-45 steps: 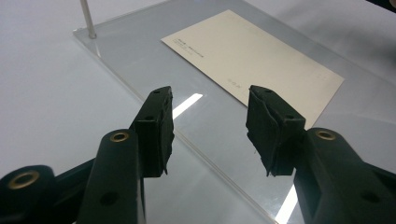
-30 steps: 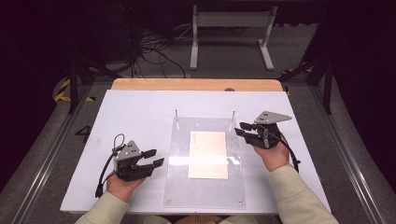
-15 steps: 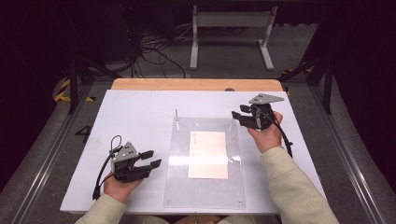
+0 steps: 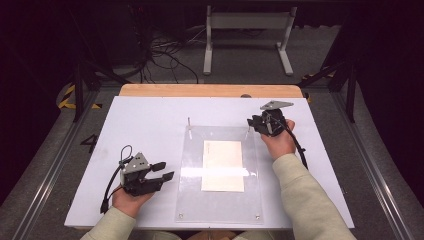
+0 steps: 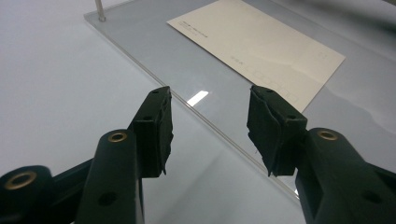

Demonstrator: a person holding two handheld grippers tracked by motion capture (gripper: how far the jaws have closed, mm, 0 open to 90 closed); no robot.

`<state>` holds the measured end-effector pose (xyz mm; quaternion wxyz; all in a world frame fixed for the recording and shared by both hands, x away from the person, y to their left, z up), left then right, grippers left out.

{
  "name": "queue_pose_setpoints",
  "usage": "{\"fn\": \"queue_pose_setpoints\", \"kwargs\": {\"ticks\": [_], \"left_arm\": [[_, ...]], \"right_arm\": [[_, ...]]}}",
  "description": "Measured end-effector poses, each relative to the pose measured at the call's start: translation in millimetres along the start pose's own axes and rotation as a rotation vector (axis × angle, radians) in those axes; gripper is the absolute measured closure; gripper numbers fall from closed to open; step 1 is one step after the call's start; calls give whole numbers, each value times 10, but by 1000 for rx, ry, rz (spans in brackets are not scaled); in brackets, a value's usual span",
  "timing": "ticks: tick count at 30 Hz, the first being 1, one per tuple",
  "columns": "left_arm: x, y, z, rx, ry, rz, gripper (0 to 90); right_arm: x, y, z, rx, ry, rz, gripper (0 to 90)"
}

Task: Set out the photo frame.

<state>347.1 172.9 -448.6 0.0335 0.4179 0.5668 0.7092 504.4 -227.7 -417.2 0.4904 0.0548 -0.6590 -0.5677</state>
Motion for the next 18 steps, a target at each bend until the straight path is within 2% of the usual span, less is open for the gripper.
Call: {"fn": "queue_pose_setpoints", "kwargs": {"ticks": [4, 6, 8, 11, 15, 18], "left_arm": [[-1, -6, -2, 2, -6, 1, 503], [-2, -8, 0, 1, -7, 2, 503], [-4, -9, -1, 1, -7, 2, 503], [-6, -9, 1, -2, -7, 3, 502], [-7, -10, -1, -5, -8, 5, 501], [-8, -10, -1, -9, -11, 4, 501]], "right_arm": [[-67, -35, -23, -8, -18, 7, 694], [-89, -40, -33, -20, -1, 1, 703], [-101, -45, -39, -36, 0, -5, 758], [-113, -49, -34, -14, -22, 2, 826], [-129, -44, 6, 34, -49, 14, 836], [-125, -49, -4, 13, -42, 5, 837]]}}
Point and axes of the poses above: each handheld gripper's, and its own axes: x roughly backward along the jaws, y roughly out of its top, z roughly to its left, the point moved 2 cm from there along -x, roughly forward along the jaws, and after that the axes turned 14 degrees about y, right-handed, at the moved point
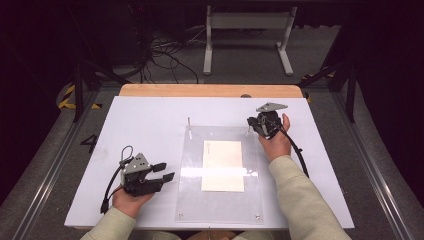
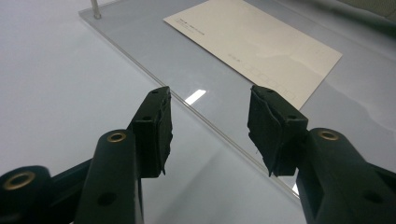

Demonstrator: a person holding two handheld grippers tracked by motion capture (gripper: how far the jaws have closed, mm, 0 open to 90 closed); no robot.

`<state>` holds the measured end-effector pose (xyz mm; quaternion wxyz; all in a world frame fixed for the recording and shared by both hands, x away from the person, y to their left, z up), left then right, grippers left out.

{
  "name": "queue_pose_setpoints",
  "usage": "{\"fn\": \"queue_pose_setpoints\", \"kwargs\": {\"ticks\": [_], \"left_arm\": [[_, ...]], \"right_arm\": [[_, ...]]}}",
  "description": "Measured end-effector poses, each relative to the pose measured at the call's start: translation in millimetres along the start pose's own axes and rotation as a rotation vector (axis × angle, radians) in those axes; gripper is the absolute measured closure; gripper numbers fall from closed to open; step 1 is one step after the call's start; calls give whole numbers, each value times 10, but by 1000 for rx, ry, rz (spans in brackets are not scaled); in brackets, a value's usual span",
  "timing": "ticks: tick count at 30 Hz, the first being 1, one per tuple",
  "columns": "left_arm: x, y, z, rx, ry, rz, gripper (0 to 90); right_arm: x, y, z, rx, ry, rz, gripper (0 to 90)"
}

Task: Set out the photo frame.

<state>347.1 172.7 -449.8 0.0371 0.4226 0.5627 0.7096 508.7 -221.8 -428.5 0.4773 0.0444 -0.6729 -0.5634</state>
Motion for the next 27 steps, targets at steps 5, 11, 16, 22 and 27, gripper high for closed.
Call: {"fn": "queue_pose_setpoints", "kwargs": {"ticks": [5, 11, 16, 22, 27], "left_arm": [[-4, -2, -9, 3, -1, 0, 501], [-7, -3, -18, 0, -5, 0, 500], [-6, 0, -21, -13, 0, -1, 499], [6, -1, -33, -7, -9, -2, 498], [33, -6, -55, -12, -14, -5, 496]], "right_arm": [[-7, -7, 28, 5, -28, 4, 846], [-23, -8, 35, -32, -44, -6, 850], [-41, -3, 11, -71, -46, -12, 852], [-67, -5, -22, -112, -42, -28, 855], [-78, 6, -45, -122, -38, -22, 856]]}}
Point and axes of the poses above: each handheld gripper's, and its own axes: x roughly backward along the jaws, y roughly out of its top, z roughly to its left, the point moved 2 cm from there along -x, roughly forward along the jaws, and after that the axes turned 14 degrees about y, right-handed, at the moved point
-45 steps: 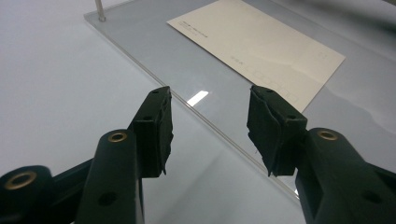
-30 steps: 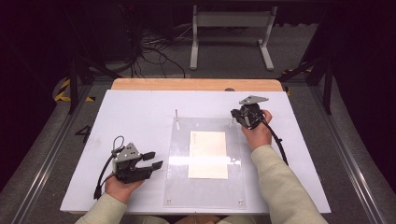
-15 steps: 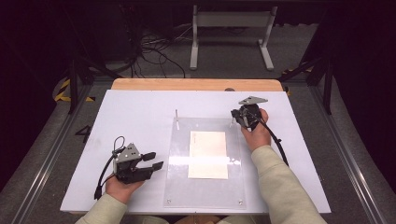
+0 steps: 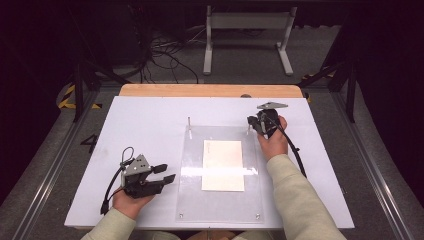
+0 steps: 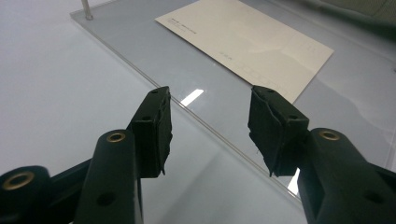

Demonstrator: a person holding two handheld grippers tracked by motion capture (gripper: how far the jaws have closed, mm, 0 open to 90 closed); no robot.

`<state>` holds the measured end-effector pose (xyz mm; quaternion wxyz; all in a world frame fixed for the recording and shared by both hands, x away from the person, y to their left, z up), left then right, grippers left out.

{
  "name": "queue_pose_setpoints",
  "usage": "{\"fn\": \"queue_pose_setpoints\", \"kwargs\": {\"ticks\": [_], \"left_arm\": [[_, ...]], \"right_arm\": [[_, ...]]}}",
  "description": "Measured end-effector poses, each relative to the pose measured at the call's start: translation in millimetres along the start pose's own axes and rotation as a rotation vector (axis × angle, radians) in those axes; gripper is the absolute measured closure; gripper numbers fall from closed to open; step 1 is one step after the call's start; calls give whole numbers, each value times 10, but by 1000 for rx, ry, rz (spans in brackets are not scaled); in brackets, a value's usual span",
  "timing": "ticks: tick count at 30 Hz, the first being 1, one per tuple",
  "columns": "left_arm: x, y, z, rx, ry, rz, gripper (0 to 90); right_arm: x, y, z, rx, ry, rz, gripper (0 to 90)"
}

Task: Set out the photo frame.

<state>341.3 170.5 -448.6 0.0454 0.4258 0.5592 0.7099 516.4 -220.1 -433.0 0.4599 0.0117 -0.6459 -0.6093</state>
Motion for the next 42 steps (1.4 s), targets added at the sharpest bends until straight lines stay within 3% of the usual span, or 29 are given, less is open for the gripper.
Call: {"fn": "queue_pose_setpoints", "kwargs": {"ticks": [16, 21, 24, 27, 31, 35, 42], "left_arm": [[66, -12, 26, -2, 17, -13, 481], [120, -19, 27, -28, 21, -27, 456], [123, -23, -2, -58, 14, -38, 418], [91, -43, -54, -119, 1, -26, 349], [50, -57, -134, -200, 15, -28, 237], [45, -5, -216, -227, 28, -92, 167], [0, 73, -363, -281, 13, -168, 162]], "right_arm": [[-77, 113, -118, -86, 30, 24, 857], [-89, 119, -154, -97, 48, 19, 856], [-97, 119, -173, -102, 55, 13, 856], [-107, 124, -191, -117, 59, 10, 856], [-118, 125, -211, -133, 67, 3, 856], [-126, 125, -220, -141, 71, -1, 856], [-133, 129, -235, -158, 77, 0, 855]]}}
Point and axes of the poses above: each handheld gripper's, and its own axes: x roughly backward along the jaws, y roughly out of its top, z roughly to its left, the point moved 2 cm from there along -x, roughly forward along the jaws, and after that the axes turned 14 degrees about y, right-handed, at the moved point
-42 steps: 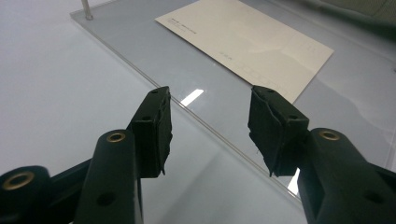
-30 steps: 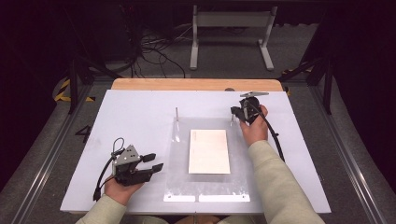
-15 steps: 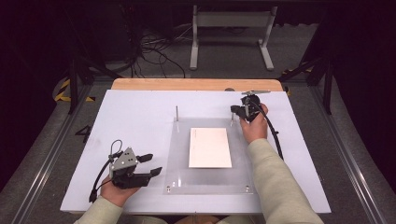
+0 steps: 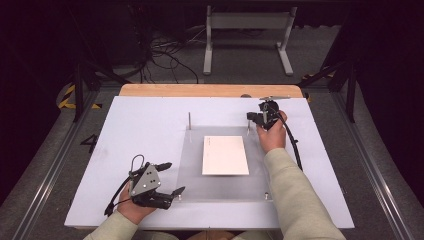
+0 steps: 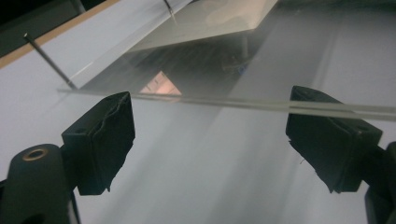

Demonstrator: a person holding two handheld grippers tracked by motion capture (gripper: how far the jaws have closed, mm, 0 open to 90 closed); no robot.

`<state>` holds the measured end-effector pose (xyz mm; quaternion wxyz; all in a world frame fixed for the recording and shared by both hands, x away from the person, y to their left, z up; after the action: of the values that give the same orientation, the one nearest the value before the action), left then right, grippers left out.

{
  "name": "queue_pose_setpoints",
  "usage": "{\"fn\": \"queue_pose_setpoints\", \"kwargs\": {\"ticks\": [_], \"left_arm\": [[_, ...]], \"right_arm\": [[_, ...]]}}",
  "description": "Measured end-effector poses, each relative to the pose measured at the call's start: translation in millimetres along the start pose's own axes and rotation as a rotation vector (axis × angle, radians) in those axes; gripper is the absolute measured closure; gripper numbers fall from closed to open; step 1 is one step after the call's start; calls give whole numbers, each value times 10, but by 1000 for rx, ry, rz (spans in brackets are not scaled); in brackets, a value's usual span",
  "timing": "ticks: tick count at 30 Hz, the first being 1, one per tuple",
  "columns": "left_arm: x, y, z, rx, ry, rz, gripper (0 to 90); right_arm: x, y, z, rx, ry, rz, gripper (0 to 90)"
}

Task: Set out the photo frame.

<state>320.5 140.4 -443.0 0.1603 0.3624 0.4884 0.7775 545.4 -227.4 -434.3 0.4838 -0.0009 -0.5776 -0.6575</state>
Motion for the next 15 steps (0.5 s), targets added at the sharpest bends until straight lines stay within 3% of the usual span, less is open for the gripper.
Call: {"fn": "queue_pose_setpoints", "kwargs": {"ticks": [8, 15], "left_arm": [[-109, 84, -109, -39, 7, -58, 199], [-88, 110, -148, -81, 52, -105, 382]], "right_arm": [[-3, 0, -5, -8, 1, -2, 854], [2, 1, 0, -11, 1, 4, 852]]}}
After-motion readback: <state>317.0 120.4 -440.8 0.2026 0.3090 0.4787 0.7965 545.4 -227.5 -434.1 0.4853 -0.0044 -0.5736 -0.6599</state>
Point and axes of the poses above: each handheld gripper's, and its own axes: x roughly backward along the jaws, y roughly out of its top, z roughly to its left, the point moved 2 cm from there along -x, roughly forward along the jaws, and after that the axes turned 14 degrees about y, right-handed, at the moved point
